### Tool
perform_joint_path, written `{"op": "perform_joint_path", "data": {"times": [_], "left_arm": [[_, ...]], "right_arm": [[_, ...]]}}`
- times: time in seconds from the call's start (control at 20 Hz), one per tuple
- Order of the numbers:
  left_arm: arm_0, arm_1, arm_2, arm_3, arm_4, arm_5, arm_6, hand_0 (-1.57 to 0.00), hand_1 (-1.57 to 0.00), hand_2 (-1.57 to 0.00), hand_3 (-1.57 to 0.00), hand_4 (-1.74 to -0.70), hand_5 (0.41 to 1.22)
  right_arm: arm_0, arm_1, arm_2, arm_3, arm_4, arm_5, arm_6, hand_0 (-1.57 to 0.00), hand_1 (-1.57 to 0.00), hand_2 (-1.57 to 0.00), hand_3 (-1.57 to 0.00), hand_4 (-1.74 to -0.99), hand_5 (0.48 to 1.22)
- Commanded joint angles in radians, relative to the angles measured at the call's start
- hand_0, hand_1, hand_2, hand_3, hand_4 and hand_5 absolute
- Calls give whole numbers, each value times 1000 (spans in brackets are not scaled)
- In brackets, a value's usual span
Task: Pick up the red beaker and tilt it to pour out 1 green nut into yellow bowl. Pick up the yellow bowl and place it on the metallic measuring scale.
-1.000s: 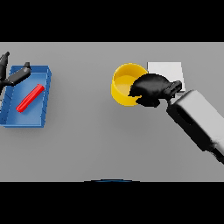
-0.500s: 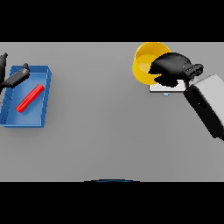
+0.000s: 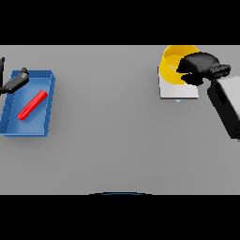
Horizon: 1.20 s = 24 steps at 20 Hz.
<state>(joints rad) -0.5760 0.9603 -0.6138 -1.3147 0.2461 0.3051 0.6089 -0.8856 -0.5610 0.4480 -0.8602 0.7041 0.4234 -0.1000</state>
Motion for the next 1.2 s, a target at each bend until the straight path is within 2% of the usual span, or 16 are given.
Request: {"op": "perform_joint_path", "data": {"times": [0.0, 0.1, 0.3, 0.35, 0.5, 0.6, 0.65, 0.7, 0.75, 0.8, 0.85, 0.95, 1.05, 1.15], "left_arm": [[-2, -4, 2, 14, 1, -5, -14, 1, 1, 1, 1, -818, 759], [-3, -5, -3, 8, -4, -5, -7, 1, 1, 1, 1, -814, 757], [-9, -7, -12, 15, -2, -5, 0, 1, 1, 1, 1, -796, 737], [-4, -5, -8, 14, 0, -1, -16, 1, 1, 1, 1, -796, 733], [-1, -3, -10, -6, 0, 4, -9, 1, 1, 1, 1, -805, 728], [-8, 0, -2, 9, 7, -5, -9, 1, 1, 1, 1, -806, 734], [-9, -6, -6, 19, 4, -9, -15, 1, 1, 1, 1, -809, 734], [-9, -4, -6, 20, 6, -16, -17, 1, 1, 1, 1, -811, 740], [-13, -10, -5, 26, 8, -19, -22, 1, 1, 1, 1, -813, 745], [-9, -6, -5, 19, 11, -21, -20, 1, 1, 1, 1, -812, 745], [-10, -10, -9, 27, 7, -20, -11, 1, 1, 1, 1, -812, 744], [-13, -18, -12, 27, 4, -15, -7, 1, 1, 1, 1, -812, 745], [-21, -26, -18, 40, -10, -9, -7, 1, 1, 1, 1, -805, 740], [-31, -41, -19, 57, -11, -13, -18, 1, 1, 1, 1, -809, 739]], "right_arm": [[7, -2, 6, 21, 2, -14, -28, -1571, -1571, -1571, -1254, -1722, 1221], [0, 7, 8, 86, 9, -48, -47, -1571, -1566, -1571, -1360, -1724, 1221], [-29, 49, 18, 194, 21, -108, -63, -1571, -1547, -1571, -1460, -1726, 1221], [-30, 55, 18, 216, 21, -119, -64, -1571, -1518, -1563, -1482, -1727, 1221], [-38, 67, 21, 264, 18, -137, -56, -1571, -1475, -1567, -1510, -1727, 1221], [-49, 81, 28, 296, 16, -146, -79, -1548, -1420, -1568, -1481, -1721, 1221], [-55, 85, 28, 314, 15, -149, -92, -1527, -1401, -1569, -1320, -1725, 1221], [-68, 90, 23, 321, 5, -132, -75, -1536, -1411, -1569, -1165, -1728, 1221], [-69, 88, 16, 329, -3, -124, -85, -1543, -1443, -1496, -1022, -1659, 1221], [-76, 85, 12, 344, -5, -120, -76, -1525, -1350, -1348, -907, -1596, 1134], [-73, 80, 10, 339, -10, -109, -72, -1219, -1083, -1132, -824, -1548, 1053], [-70, 73, 11, 345, -12, -100, -95, -780, -692, -810, -711, -1470, 928], [-75, 83, 16, 355, -8, -93, -92, -499, -443, -597, -635, -1425, 851], [-78, 90, 20, 370, -3, -99, -104, -319, -283, -449, -572, -1397, 799]]}}
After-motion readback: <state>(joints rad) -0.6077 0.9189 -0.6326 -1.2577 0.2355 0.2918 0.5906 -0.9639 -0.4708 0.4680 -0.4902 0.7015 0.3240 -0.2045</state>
